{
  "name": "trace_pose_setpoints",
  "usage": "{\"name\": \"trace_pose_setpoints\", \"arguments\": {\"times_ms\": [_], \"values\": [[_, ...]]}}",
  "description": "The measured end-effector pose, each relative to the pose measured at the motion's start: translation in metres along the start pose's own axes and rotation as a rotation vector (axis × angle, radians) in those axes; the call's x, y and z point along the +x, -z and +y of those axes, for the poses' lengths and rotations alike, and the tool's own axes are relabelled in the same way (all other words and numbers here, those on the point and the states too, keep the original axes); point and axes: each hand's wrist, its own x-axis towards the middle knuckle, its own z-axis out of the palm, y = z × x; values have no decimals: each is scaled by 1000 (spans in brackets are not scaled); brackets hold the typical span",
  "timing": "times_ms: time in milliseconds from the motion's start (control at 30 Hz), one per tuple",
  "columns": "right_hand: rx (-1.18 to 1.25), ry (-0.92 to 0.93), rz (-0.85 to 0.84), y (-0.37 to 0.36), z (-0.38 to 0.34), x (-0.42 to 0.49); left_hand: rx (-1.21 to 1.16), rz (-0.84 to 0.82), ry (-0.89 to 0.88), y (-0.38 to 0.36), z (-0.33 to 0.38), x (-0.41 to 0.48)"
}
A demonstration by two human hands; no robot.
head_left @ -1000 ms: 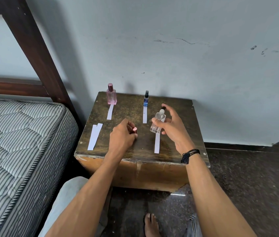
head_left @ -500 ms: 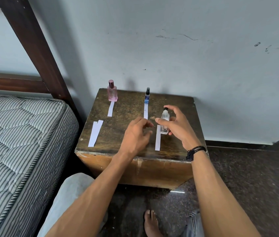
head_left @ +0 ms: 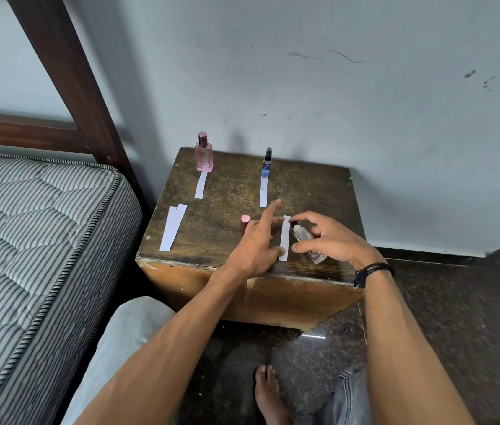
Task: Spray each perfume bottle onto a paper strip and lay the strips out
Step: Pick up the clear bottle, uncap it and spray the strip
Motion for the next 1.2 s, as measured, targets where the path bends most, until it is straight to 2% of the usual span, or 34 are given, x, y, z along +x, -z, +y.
{"name": "trace_pose_setpoints", "arguments": {"times_ms": [633, 1200], "values": [[-215, 79, 301, -34, 11, 5, -29, 9, 50, -6, -9, 5], [-291, 105, 342, -36, 15, 14, -55, -8, 59, -4, -8, 4]]}}
